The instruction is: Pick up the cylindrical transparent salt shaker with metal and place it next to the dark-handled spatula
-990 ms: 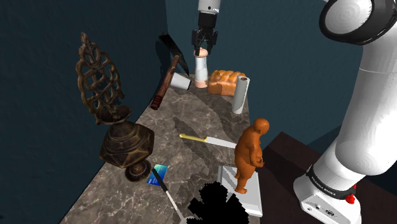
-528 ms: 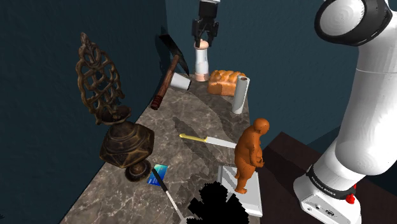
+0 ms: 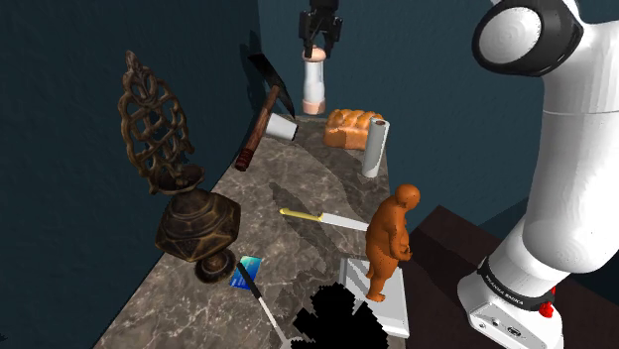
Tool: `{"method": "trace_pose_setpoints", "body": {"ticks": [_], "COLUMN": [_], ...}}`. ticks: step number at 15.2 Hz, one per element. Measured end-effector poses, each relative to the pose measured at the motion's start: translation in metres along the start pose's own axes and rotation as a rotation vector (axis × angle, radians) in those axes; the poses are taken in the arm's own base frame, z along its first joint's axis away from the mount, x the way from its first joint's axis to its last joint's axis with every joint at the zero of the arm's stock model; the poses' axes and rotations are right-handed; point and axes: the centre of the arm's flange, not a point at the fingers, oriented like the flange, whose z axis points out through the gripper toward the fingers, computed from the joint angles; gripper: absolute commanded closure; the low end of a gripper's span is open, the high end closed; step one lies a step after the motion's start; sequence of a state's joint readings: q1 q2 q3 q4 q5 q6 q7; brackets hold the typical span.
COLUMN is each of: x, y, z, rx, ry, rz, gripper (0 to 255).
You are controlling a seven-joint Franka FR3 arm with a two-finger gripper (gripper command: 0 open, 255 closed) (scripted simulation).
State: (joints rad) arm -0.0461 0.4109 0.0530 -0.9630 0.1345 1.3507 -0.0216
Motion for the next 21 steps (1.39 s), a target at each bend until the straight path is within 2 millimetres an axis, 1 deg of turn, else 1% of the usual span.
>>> {"method": "trace_pose_setpoints", "body": {"ticks": [3,4,9,14,16,18,21], "x": [0.0,-0.004,-0.049,-0.105,-0.123,-0.146,-0.177], "y": [-0.002,-0.006,-0.045,-0.083,-0.099,-0.113,-0.139], "z": [-0.016,-0.018,-0.014,-0.007,-0.004,0.0,0.005], "rx": [0.0,0.0,0.0,0.001,0.0,0.0,0.0], "ry": [0.0,-0.001,0.0,-0.001,0.0,0.0,0.0], "rz": [0.0,0.0,-0.001,-0.001,-0.001,-0.001,-0.001], "gripper": [255,255,255,255,255,255,255]}}
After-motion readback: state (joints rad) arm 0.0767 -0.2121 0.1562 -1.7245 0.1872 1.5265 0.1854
